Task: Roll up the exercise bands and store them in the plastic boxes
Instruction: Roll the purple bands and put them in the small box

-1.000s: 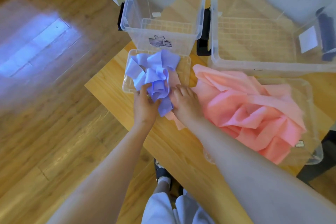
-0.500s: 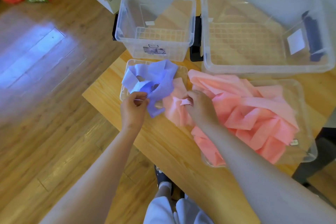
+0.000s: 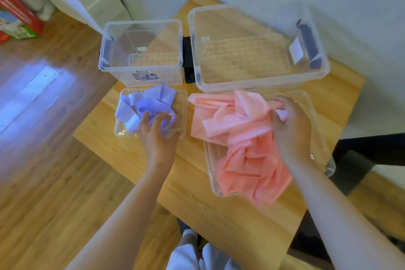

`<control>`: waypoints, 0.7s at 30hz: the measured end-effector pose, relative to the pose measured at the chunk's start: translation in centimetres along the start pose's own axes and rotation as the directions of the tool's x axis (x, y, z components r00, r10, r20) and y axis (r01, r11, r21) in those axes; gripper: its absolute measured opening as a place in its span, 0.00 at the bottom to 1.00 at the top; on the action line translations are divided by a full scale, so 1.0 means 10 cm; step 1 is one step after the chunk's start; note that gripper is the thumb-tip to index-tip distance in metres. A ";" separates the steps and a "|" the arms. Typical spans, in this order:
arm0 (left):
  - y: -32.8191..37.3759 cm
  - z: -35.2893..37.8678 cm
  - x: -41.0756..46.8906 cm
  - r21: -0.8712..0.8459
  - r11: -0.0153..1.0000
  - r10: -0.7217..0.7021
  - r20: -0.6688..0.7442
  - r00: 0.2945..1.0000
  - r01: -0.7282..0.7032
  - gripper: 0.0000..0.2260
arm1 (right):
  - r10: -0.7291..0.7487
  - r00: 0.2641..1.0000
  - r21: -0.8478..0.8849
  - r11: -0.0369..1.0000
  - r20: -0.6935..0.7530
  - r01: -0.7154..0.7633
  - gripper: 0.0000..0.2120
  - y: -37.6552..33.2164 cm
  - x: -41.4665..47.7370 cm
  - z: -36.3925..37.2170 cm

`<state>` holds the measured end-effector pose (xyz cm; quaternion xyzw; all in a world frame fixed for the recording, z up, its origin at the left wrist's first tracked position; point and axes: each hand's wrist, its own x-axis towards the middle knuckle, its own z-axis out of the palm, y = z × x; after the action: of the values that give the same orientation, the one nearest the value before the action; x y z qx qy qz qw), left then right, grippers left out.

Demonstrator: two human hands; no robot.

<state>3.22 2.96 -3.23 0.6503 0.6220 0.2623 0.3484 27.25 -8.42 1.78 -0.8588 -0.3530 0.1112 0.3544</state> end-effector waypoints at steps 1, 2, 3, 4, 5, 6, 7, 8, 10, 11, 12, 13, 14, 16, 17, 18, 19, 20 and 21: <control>0.07 0.08 -0.09 -0.003 1.000 0.014 0.048 0.999 -0.014 0.21 | -0.018 1.000 -0.078 0.997 0.025 0.020 0.17 0.10 -0.03 -0.01; 0.14 0.17 -0.19 -0.018 1.000 0.019 0.122 0.992 -0.017 0.24 | -0.023 0.997 -0.162 0.986 0.080 0.036 0.18 0.22 -0.08 0.02; 0.20 0.26 -0.29 -0.035 0.999 0.026 0.208 0.978 -0.019 0.28 | -0.005 0.987 -0.242 0.969 0.163 0.045 0.18 0.36 -0.13 0.06; 0.22 0.35 -0.38 -0.055 0.998 0.048 0.294 0.955 -0.034 0.32 | 0.030 0.967 -0.308 0.950 0.253 0.051 0.17 0.46 -0.18 0.10; 0.25 0.44 -0.46 -0.054 0.997 0.065 0.378 0.924 -0.048 0.36 | 0.074 0.943 -0.347 0.937 0.326 0.047 0.16 0.55 -0.24 0.14; 0.27 0.53 -0.53 -0.043 0.998 0.066 0.447 0.892 -0.052 0.41 | 0.109 0.924 -0.357 0.933 0.368 0.032 0.17 0.60 -0.28 0.16; 0.28 0.60 -0.57 -0.016 0.999 0.045 0.508 0.860 -0.042 0.46 | 0.133 0.916 -0.350 0.937 0.379 0.008 0.19 0.63 -0.32 0.16; 0.29 0.66 -0.59 0.017 1.000 0.012 0.564 0.826 -0.027 0.50 | 0.147 0.919 -0.345 0.939 0.366 -0.012 0.23 0.65 -0.35 0.15; 0.28 0.77 -0.63 0.099 0.994 -0.031 0.655 0.755 -0.045 0.58 | 0.171 0.923 -0.341 0.939 0.345 -0.046 0.31 0.65 -0.39 0.13; 0.27 0.82 -0.65 0.154 0.983 -0.034 0.681 0.732 -0.098 0.60 | 0.197 0.913 -0.327 0.942 0.357 -0.076 0.36 0.66 -0.40 0.12; 0.26 0.86 -0.65 0.208 0.965 -0.030 0.691 0.722 -0.158 0.61 | 0.233 0.895 -0.313 0.943 0.381 -0.112 0.41 0.67 -0.42 0.12; 0.24 0.90 -0.64 0.263 0.944 -0.035 0.681 0.731 -0.199 0.61 | 0.273 0.868 -0.308 0.940 0.414 -0.148 0.46 0.69 -0.44 0.12; 0.24 0.92 -0.64 0.319 0.922 -0.049 0.659 0.751 -0.220 0.60 | 0.309 0.840 -0.313 0.933 0.446 -0.176 0.48 0.71 -0.47 0.14; 0.28 0.96 -0.67 0.393 0.875 -0.029 0.626 0.779 -0.284 0.56 | 0.341 0.807 -0.323 0.925 0.481 -0.198 0.49 0.77 -0.51 0.19; 0.30 1.00 -0.70 0.384 0.865 0.012 0.626 0.780 -0.322 0.55 | 0.336 0.811 -0.323 0.926 0.479 -0.193 0.47 0.80 -0.53 0.22; 0.32 1.04 -0.73 0.344 0.871 0.064 0.630 0.774 -0.352 0.54 | 0.327 0.826 -0.323 0.928 0.459 -0.187 0.44 0.83 -0.55 0.25; 0.34 1.09 -0.74 0.270 0.897 0.113 0.625 0.772 -0.349 0.51 | 0.311 0.852 -0.321 0.930 0.421 -0.181 0.40 0.86 -0.55 0.26; 0.36 1.14 -0.74 0.182 0.930 0.150 0.609 0.779 -0.321 0.47 | 0.278 0.884 -0.309 0.937 0.377 -0.163 0.36 0.87 -0.54 0.25; 0.41 1.17 -0.72 0.117 0.954 0.154 0.596 0.788 -0.276 0.42 | 0.230 0.912 -0.283 0.950 0.339 -0.134 0.30 0.88 -0.51 0.23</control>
<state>14.20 -5.59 -6.66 0.7972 0.4304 0.0263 0.4226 27.13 -15.11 -6.28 -0.8901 -0.3422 0.2566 0.1572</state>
